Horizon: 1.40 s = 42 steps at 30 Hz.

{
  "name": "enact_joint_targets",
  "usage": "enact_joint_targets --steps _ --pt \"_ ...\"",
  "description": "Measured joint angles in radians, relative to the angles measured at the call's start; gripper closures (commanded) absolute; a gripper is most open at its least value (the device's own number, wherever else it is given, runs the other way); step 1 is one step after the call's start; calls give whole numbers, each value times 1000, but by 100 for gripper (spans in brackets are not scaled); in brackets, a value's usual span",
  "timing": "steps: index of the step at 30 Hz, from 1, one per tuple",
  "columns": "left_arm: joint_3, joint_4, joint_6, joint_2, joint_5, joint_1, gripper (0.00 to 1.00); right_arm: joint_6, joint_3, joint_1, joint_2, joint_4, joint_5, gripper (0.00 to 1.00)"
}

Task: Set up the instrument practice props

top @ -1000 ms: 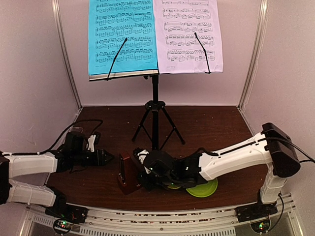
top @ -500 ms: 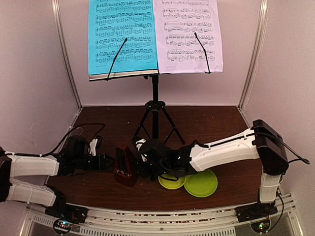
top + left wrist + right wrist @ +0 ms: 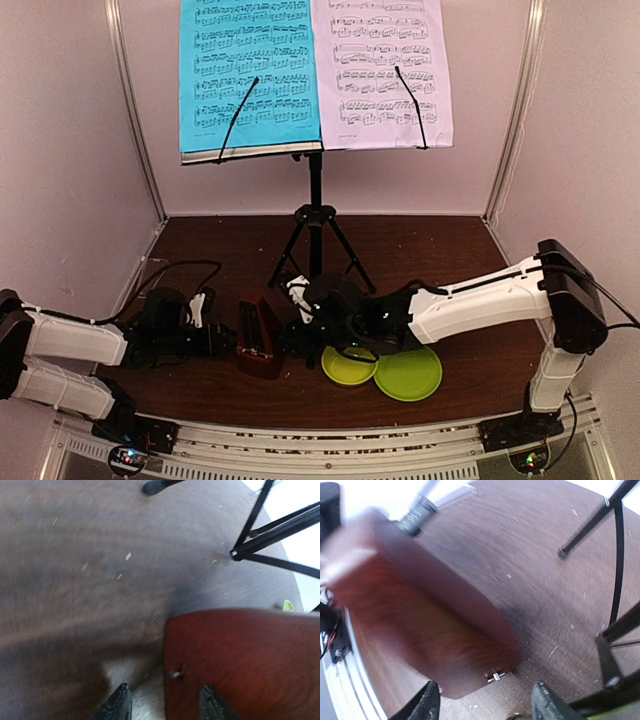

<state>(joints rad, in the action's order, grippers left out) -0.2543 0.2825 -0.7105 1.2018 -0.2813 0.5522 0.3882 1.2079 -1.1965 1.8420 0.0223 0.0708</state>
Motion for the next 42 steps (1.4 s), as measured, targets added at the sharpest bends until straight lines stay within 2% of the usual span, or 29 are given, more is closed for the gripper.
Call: enact_joint_targets --steps 5,19,30,42 --pt "43 9 -45 -14 24 5 52 -23 -42 -5 -81 49 -61 19" --pt "49 87 -106 -3 66 105 53 24 0 -66 -75 82 -71 19" --pt "58 146 -134 50 79 126 54 50 37 -65 -38 71 2 31" --pt "58 147 -134 50 85 129 54 92 50 -60 -20 71 86 53"
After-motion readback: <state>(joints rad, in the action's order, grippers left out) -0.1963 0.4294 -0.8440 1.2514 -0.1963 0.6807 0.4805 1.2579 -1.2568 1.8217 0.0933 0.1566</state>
